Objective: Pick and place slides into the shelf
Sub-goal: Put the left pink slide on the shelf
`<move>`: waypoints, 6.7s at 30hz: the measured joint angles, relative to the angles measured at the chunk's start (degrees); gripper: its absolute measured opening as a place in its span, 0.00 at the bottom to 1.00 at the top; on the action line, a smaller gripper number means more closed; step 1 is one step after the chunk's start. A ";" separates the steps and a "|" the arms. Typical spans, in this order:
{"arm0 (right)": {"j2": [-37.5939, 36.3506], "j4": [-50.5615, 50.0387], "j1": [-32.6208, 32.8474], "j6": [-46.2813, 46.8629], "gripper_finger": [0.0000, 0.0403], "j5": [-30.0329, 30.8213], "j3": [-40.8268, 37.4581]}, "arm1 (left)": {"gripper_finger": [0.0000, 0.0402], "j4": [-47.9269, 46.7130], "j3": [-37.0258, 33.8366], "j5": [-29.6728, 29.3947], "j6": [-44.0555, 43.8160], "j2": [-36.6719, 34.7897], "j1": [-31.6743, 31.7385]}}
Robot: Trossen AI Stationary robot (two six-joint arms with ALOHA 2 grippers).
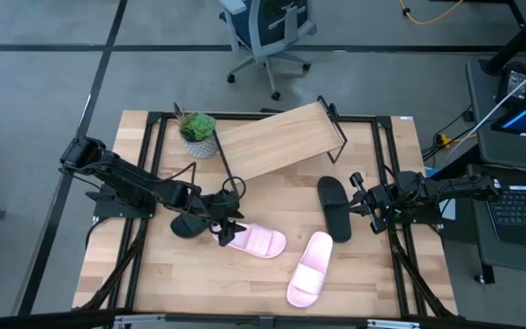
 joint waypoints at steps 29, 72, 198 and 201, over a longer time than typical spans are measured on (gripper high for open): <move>0.01 0.00 0.00 -0.22 0.02 0.02 -0.01 | 0.53 1.15 -0.02 -0.30 -12.62 1.92 0.04; 0.02 -0.02 0.00 -0.22 0.02 0.01 0.00 | 0.53 14.73 0.00 9.32 -20.60 13.84 0.17; 0.02 0.02 0.00 -4.06 0.02 0.04 0.00 | 0.00 -59.33 53.64 15.67 34.63 9.81 12.95; 0.02 0.01 -0.02 -4.38 0.02 0.04 -0.02 | 0.00 -60.72 53.64 15.52 36.11 9.81 13.90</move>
